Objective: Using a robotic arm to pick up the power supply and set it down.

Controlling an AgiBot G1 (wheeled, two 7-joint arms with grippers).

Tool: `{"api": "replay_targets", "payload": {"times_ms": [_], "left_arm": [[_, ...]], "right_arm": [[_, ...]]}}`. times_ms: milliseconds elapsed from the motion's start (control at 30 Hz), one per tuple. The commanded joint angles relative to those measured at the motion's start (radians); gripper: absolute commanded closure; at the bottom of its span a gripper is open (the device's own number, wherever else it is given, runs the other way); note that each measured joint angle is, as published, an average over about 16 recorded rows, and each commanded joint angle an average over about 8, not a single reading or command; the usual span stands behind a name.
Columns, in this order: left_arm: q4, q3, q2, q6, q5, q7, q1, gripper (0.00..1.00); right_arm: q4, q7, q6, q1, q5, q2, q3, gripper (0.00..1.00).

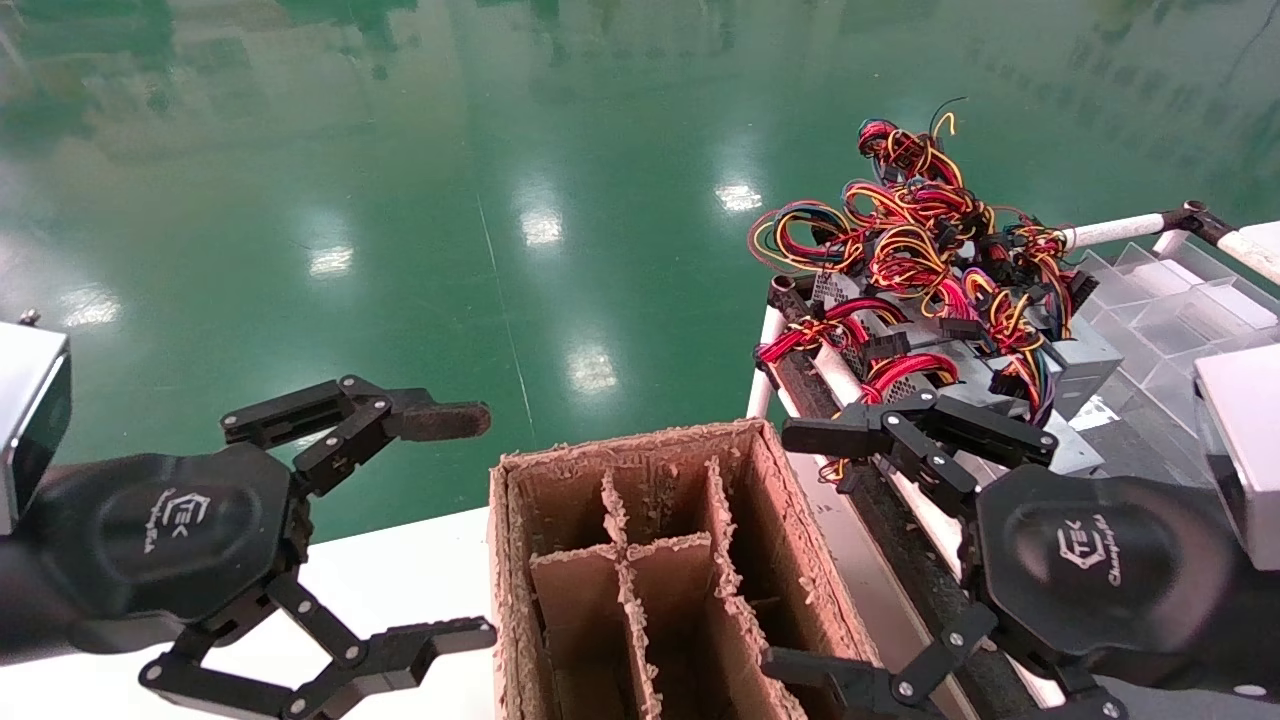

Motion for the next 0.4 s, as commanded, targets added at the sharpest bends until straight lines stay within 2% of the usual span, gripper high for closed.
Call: {"api": "replay_targets", "payload": {"times_ms": [33, 400], "left_arm": [[0.000, 0.000, 0.000, 0.000, 0.000, 0.000, 0.000, 0.00], [0.000, 0.000, 0.000, 0.000, 0.000, 0.000, 0.000, 0.00]], "right_arm": [[0.000, 0.000, 0.000, 0.000, 0.000, 0.000, 0.000, 0.00], [-0.001, 0.001, 0.001, 0.001, -0.001, 0.001, 0.001, 0.00]]}}
